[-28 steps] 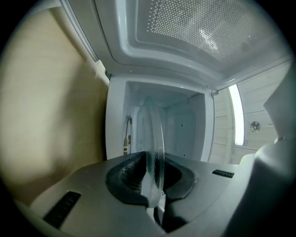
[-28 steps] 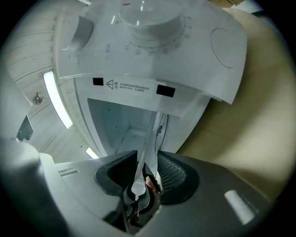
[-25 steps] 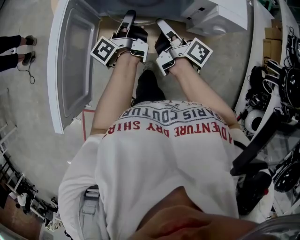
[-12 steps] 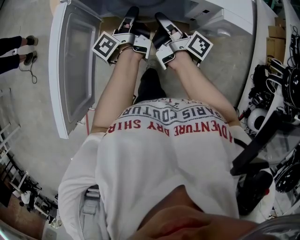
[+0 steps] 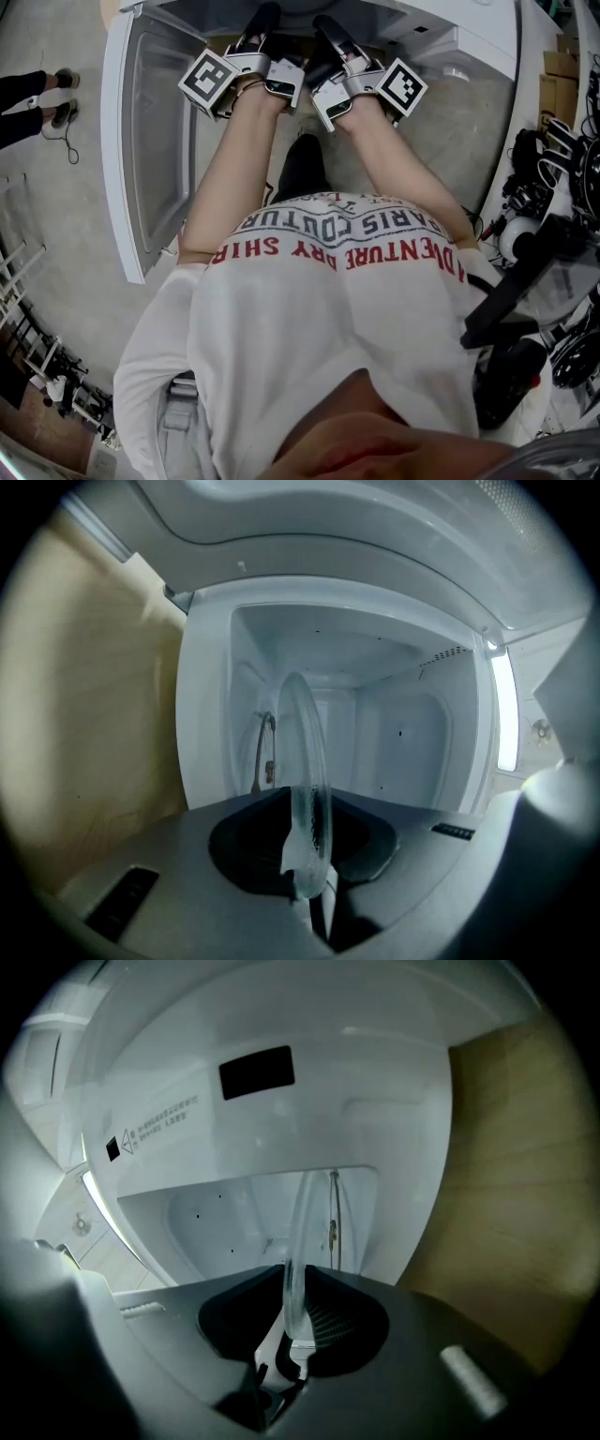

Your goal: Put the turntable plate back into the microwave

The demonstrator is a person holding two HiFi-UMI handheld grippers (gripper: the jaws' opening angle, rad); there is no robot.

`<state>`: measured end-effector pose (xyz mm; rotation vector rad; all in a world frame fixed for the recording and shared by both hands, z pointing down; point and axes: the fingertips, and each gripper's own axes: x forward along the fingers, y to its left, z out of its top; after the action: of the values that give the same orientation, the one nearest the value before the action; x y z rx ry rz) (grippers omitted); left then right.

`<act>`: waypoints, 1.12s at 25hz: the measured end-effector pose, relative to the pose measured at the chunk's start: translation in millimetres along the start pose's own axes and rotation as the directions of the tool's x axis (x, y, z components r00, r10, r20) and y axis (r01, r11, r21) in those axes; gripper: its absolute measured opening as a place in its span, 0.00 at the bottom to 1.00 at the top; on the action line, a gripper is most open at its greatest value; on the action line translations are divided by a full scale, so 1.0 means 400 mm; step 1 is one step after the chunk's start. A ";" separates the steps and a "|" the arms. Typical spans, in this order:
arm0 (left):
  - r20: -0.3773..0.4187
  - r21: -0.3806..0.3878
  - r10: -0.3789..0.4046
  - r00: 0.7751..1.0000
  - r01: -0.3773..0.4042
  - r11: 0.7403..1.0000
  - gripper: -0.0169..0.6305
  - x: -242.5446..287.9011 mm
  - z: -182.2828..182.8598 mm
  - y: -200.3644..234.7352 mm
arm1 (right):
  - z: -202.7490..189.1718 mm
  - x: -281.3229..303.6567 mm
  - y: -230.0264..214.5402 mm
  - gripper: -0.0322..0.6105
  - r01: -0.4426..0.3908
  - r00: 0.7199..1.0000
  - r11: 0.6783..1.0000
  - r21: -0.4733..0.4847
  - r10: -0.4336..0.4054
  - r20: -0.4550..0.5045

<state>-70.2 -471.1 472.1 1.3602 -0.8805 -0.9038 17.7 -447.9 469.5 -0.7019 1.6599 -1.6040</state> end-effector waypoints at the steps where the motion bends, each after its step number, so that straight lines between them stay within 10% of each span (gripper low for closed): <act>1: -0.004 0.000 -0.006 1.000 0.006 1.000 0.09 0.002 0.000 -0.002 | 0.002 0.002 -0.001 0.15 -0.004 1.000 1.000 0.009 0.004 0.007; 28: -0.014 -0.017 -0.021 1.000 0.021 1.000 0.11 -0.099 -0.050 -0.023 | 0.025 -0.013 0.008 0.15 -0.032 0.996 0.999 0.042 0.028 0.090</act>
<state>-68.4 -427.1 462.4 1.3622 -0.8473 -0.9150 28.9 -449.5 467.4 -0.7130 1.5595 -1.5601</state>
